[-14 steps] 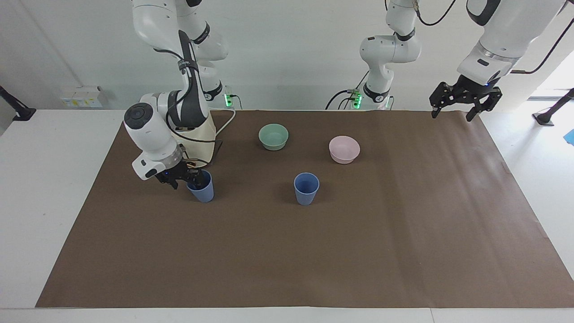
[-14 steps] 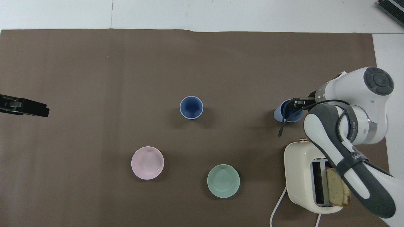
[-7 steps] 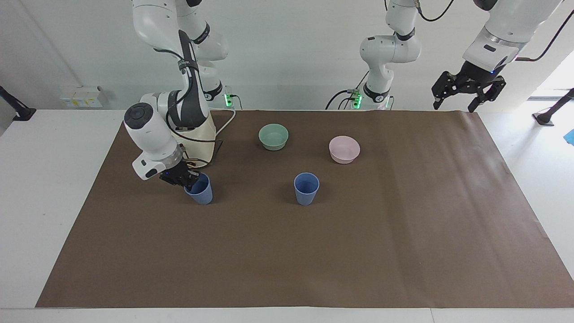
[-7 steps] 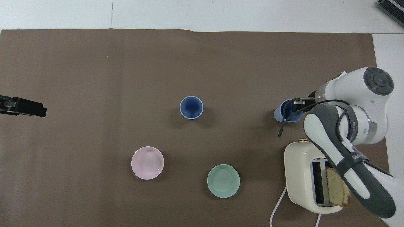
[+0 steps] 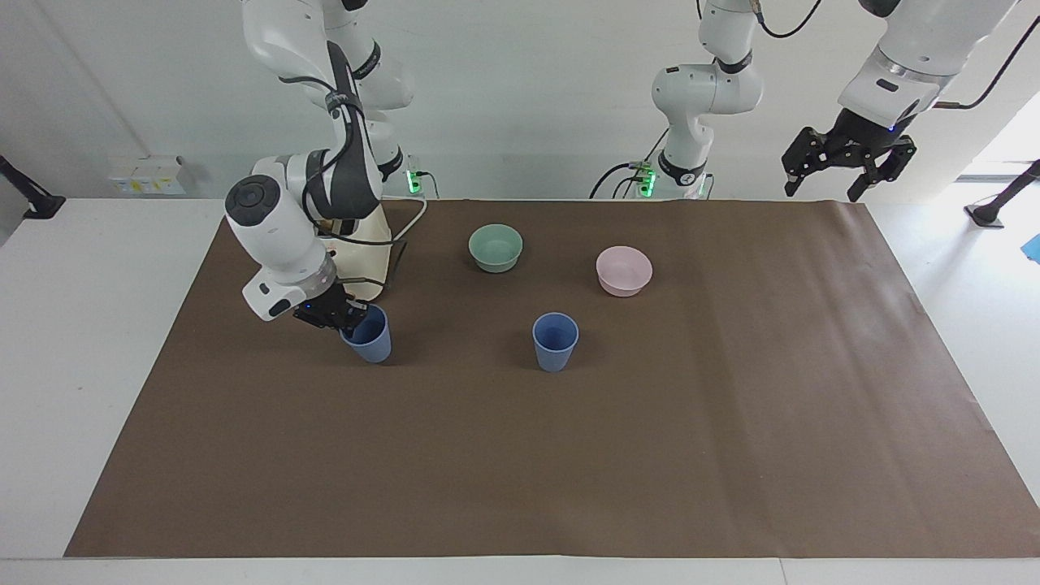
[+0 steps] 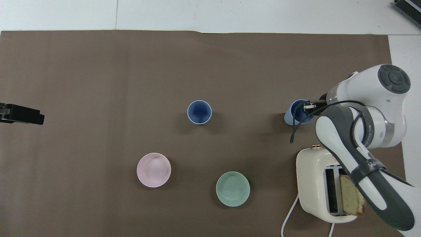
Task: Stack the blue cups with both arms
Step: 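Reach the right gripper to the other blue cup and grasp it, then carry the held blue cup with the right gripper over the first cup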
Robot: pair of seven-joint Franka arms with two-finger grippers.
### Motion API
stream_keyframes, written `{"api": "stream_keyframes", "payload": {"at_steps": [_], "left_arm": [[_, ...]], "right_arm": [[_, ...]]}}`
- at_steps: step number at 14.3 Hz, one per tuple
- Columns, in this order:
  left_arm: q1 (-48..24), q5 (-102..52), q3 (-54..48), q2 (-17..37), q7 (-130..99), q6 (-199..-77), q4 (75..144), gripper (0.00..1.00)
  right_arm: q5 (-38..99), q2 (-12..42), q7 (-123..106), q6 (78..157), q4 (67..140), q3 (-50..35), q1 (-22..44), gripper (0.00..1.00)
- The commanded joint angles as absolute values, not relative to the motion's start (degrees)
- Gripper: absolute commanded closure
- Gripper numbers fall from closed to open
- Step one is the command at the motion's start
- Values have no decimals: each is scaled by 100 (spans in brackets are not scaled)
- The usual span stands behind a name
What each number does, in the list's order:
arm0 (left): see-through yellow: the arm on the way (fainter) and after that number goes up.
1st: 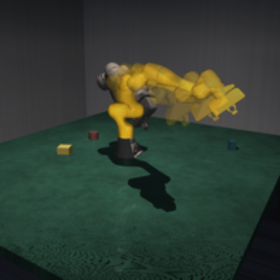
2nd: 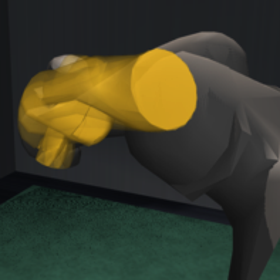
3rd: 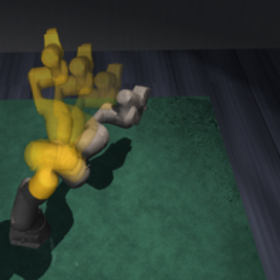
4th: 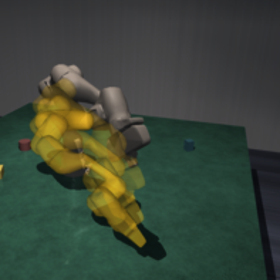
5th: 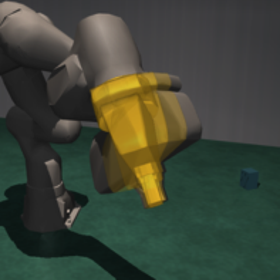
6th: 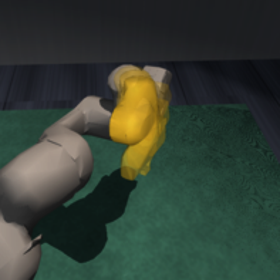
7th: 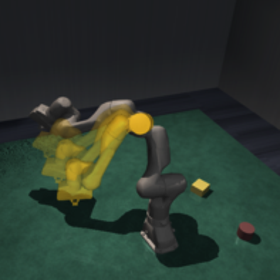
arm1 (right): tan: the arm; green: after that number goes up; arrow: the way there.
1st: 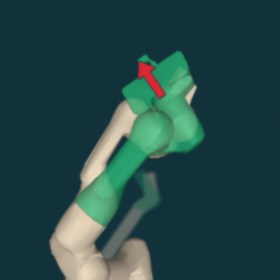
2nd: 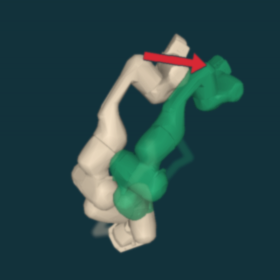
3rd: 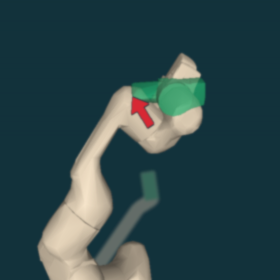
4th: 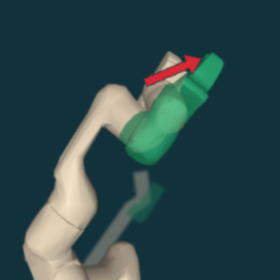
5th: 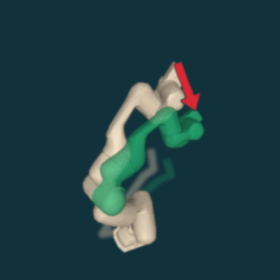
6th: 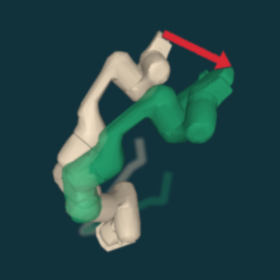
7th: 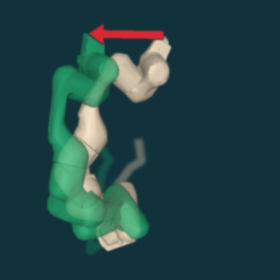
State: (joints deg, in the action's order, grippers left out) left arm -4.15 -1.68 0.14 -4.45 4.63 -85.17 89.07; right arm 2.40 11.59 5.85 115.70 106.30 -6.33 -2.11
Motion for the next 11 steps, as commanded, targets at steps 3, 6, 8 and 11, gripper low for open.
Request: {"api": "stream_keyframes", "payload": {"at_steps": [3,6,8,11], "left_arm": [[-404,-237,18,-527,439,-8420,8930,0],[-404,-237,26,-527,439,-8420,8930,0],[-404,-237,26,-527,439,-8420,8930,0],[-404,-237,26,-527,439,-8420,8930,0]], "right_arm": [[255,1143,1666,10785,9757,-1255,-229,100],[220,1177,2406,10443,9256,-1722,-115,100],[193,1222,2653,10362,9106,-1705,419,100],[193,1300,3224,10397,8834,-1714,974,100]]}}
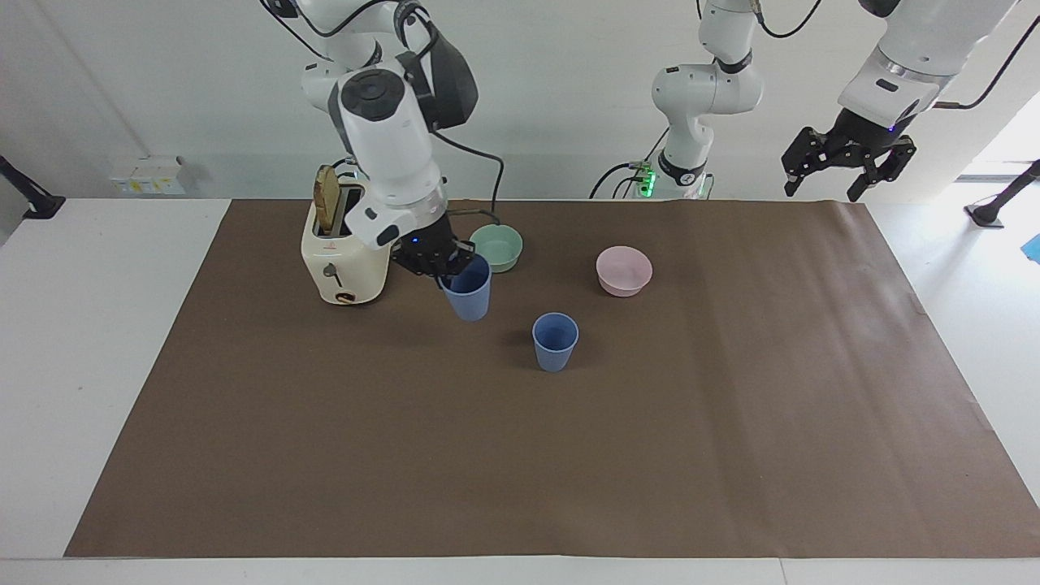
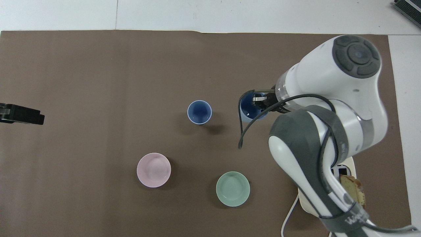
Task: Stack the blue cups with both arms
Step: 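Carry the held blue cup with the right gripper over the first cup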
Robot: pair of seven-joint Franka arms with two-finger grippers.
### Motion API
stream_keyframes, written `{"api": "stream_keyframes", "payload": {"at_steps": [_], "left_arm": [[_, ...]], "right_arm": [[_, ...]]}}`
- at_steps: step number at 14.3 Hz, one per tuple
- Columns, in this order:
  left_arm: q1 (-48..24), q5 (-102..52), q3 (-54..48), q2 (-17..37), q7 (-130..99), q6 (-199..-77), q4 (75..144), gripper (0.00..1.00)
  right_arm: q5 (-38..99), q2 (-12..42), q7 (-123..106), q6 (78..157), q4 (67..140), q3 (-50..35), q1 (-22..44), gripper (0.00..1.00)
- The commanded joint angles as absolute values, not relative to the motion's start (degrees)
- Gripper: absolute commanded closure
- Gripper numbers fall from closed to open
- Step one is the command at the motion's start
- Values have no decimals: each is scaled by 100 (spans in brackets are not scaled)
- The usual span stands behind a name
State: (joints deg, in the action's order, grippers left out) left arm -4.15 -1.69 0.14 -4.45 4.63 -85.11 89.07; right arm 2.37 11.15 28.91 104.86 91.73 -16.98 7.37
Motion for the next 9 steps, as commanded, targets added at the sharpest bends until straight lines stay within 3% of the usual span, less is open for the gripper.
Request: {"api": "stream_keyframes", "payload": {"at_steps": [1,3,9], "left_arm": [[-404,-237,26,-527,439,-8420,8930,0],[-404,-237,18,-527,439,-8420,8930,0],[-404,-237,18,-527,439,-8420,8930,0]], "right_arm": [[193,1362,3330,10406,8668,-1705,1150,100],[193,1520,3410,10354,8316,-1714,1379,100],[-193,1906,3734,10686,8262,-1696,1906,100]]}}
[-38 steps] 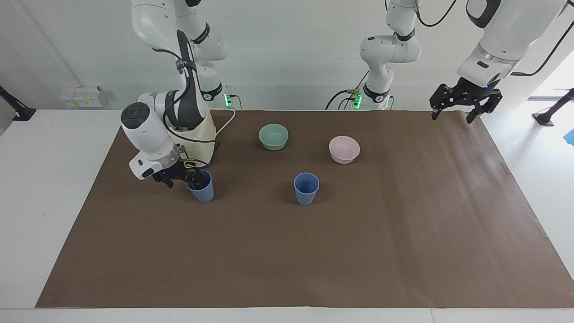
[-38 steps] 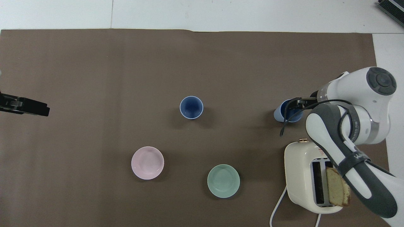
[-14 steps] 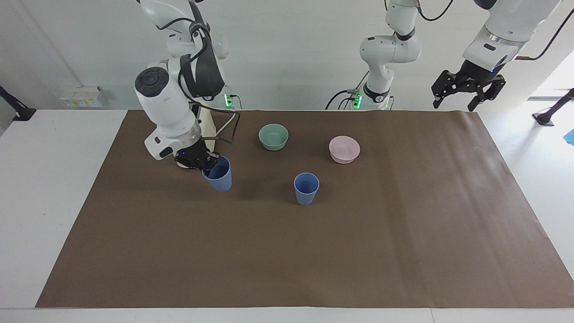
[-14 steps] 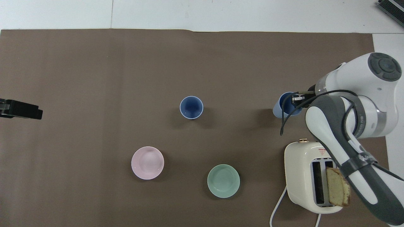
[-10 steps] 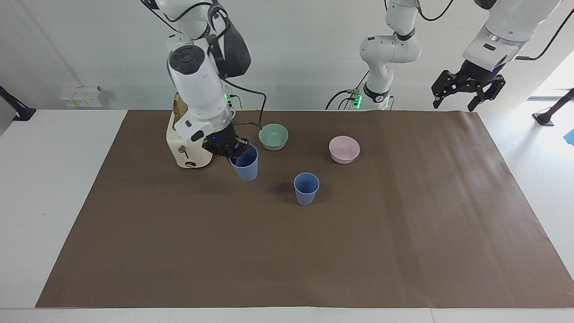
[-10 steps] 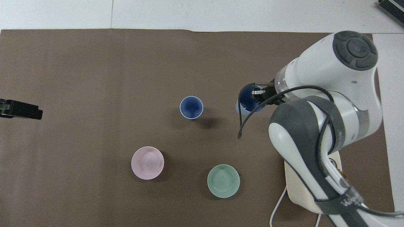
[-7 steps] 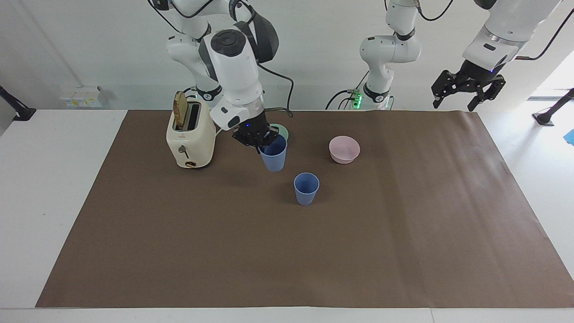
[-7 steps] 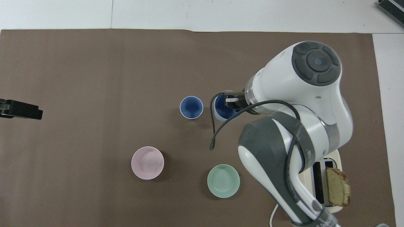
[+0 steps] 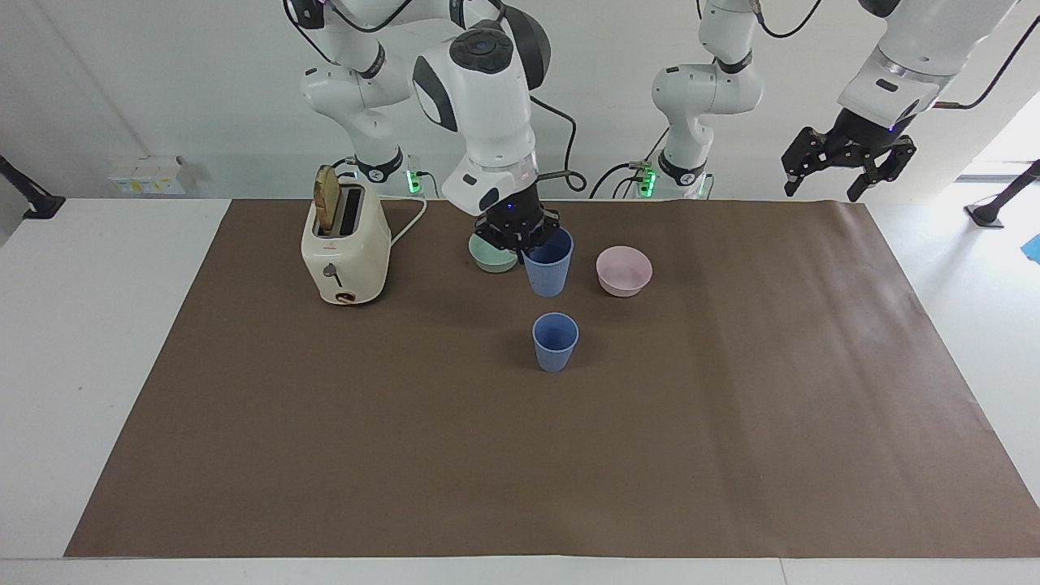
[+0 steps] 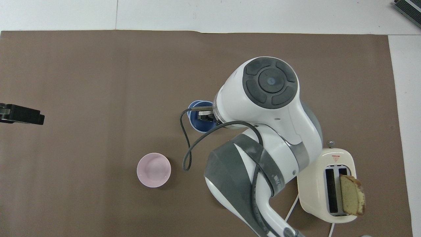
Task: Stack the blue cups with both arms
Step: 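Carry the held blue cup with the right gripper over the first cup, then lower the blue cup into the first cup and open the right gripper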
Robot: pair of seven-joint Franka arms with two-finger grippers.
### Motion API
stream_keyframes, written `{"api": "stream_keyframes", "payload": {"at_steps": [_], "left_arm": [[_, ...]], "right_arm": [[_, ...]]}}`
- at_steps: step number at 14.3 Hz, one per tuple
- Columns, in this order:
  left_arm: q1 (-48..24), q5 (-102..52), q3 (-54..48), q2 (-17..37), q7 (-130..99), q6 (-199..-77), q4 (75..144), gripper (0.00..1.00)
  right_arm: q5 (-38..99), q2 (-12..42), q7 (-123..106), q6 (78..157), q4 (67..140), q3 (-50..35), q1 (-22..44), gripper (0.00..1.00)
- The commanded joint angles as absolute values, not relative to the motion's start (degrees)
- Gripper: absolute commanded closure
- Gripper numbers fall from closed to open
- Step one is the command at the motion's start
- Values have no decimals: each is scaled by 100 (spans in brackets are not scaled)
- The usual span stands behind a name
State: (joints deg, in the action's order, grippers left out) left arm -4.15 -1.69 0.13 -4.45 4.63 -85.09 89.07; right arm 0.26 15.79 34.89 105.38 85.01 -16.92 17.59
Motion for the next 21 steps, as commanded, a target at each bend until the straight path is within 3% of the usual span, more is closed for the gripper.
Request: {"api": "stream_keyframes", "payload": {"at_steps": [1,21], "left_arm": [[-404,-237,18,-527,439,-8420,8930,0],[-404,-237,18,-527,439,-8420,8930,0]], "right_arm": [[-228,1968,3753,10783,8262,-1688,1925,100],[-396,2461,3735,11442,8332,-1696,1749,100]]}}
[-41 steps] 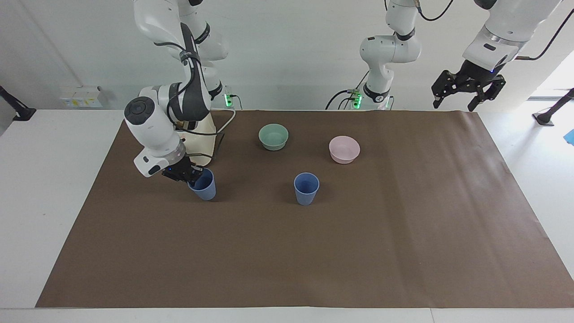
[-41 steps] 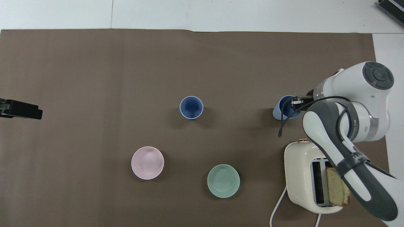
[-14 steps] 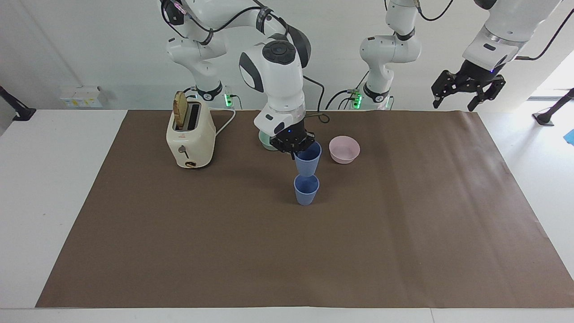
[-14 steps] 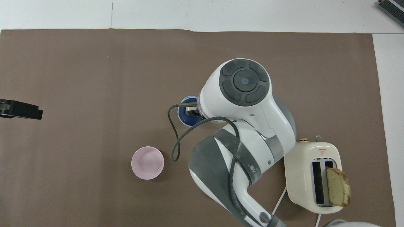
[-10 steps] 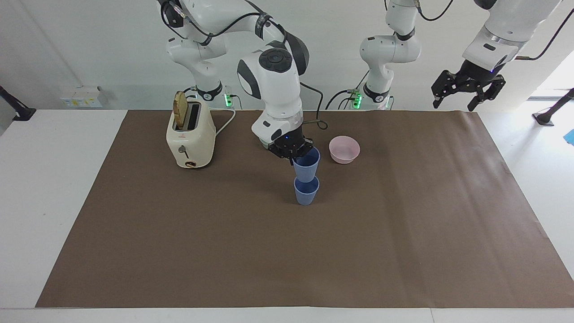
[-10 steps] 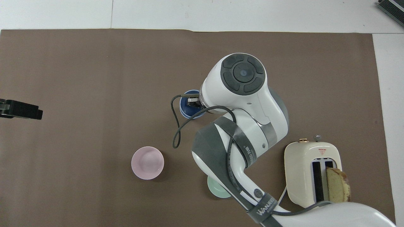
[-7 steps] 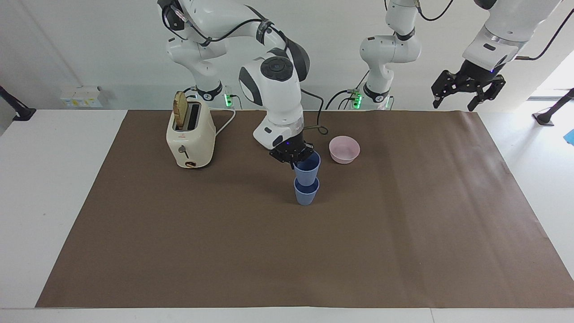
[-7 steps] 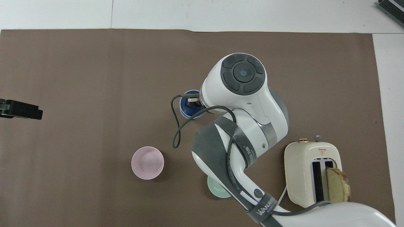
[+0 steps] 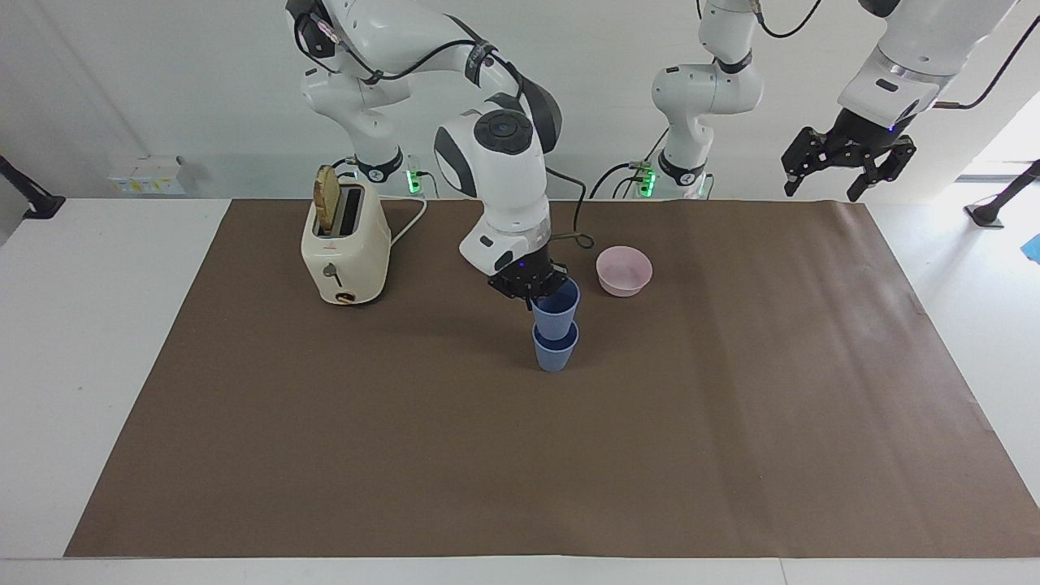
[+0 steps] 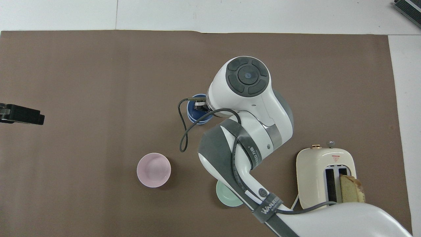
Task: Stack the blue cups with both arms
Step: 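Lower the blue cup into the first cup and open the right gripper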
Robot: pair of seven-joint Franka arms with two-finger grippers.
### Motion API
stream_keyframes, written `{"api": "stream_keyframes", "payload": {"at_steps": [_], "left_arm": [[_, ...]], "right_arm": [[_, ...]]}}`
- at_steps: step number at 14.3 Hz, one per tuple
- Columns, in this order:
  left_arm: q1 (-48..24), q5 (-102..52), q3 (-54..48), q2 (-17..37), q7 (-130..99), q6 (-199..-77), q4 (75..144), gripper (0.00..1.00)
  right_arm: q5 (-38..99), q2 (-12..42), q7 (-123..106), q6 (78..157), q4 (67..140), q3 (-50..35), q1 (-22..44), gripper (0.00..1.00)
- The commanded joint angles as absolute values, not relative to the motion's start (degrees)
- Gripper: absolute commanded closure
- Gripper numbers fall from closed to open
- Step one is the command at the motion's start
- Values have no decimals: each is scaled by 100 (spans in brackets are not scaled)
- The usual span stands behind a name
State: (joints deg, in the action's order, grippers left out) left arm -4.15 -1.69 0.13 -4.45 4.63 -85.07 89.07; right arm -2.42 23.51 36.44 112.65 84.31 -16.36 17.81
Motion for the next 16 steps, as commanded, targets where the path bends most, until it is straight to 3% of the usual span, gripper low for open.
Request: {"api": "stream_keyframes", "payload": {"at_steps": [1,15,16], "left_arm": [[-404,-237,18,-527,439,-8420,8930,0],[-404,-237,26,-527,439,-8420,8930,0],[-404,-237,18,-527,439,-8420,8930,0]], "right_arm": [[-387,2461,3735,11583,8332,-1696,1749,100],[-466,2672,3735,11689,8473,-1696,1758,100],[-448,2681,3735,11698,8464,-1696,1749,79]]}}
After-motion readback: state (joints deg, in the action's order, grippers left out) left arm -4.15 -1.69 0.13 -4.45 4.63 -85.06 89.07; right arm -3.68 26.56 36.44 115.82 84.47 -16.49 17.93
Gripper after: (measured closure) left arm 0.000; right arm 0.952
